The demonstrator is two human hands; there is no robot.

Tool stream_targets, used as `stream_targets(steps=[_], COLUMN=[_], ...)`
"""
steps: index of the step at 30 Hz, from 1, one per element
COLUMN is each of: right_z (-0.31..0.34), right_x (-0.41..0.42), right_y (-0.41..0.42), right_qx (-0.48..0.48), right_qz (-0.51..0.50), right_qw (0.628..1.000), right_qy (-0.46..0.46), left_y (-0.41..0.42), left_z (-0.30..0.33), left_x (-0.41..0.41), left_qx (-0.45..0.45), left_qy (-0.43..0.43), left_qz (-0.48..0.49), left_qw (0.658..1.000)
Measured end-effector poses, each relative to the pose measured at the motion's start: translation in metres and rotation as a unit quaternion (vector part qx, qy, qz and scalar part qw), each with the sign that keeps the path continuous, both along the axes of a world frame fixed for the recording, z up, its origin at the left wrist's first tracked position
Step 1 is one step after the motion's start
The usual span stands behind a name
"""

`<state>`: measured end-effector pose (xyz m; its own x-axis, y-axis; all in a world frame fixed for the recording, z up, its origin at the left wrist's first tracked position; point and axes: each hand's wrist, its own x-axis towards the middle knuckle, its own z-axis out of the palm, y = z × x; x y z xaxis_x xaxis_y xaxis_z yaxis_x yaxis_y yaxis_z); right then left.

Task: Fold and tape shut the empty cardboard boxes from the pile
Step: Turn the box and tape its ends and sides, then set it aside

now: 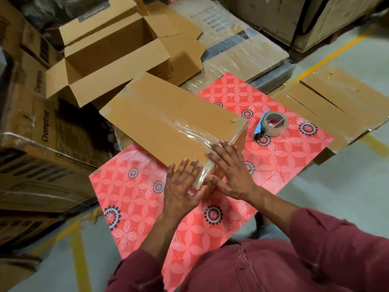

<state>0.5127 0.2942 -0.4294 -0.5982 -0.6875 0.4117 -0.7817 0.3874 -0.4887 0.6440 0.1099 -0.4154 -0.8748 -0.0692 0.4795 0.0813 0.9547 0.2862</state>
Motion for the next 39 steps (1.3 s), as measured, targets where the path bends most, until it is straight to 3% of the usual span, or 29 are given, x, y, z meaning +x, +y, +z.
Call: stream_targets(steps=[12,16,20,22,25,29,34,37,39], right_z=[0.002,0.005,0.015,0.028,0.05,0.068,0.086,0.097,0.099], right_x=[0.001,0.0,0.001,-0.007,-0.037,-0.106,-0.182,-0.209,-0.213], right_y=[0.003,0.005,0.007,0.007,-0.003,-0.039,-0.096,-0.119,-0.124], right_qx=[0.003,0.026,0.084,0.085,0.045,0.01,0.104,0.137,0.158], right_qz=[0.006,0.018,-0.001,-0.02,-0.016,0.001,0.002,-0.004,0.015], right_qw=[1.0,0.999,0.996,0.996,0.997,0.999,0.989,0.954,0.941], right_qy=[0.017,0.011,0.011,0.027,0.058,0.036,-0.107,-0.268,-0.298], left_y=[-0.004,0.003,0.013,0.015,0.008,-0.021,-0.05,-0.062,-0.067], left_z=[-0.006,0.004,0.013,0.024,0.05,0.066,0.064,0.065,0.068], left_x=[0.002,0.005,0.001,-0.008,-0.027,-0.059,-0.09,-0.109,-0.123], left_qx=[-0.033,0.037,0.173,0.258,0.383,0.457,0.513,0.555,0.568], left_qy=[-0.006,-0.003,0.004,0.053,0.097,0.101,0.025,0.003,-0.006], left_qz=[-0.019,-0.009,0.049,0.125,0.249,0.36,0.462,0.482,0.496], left_qw=[0.999,0.999,0.984,0.957,0.884,0.807,0.723,0.678,0.657])
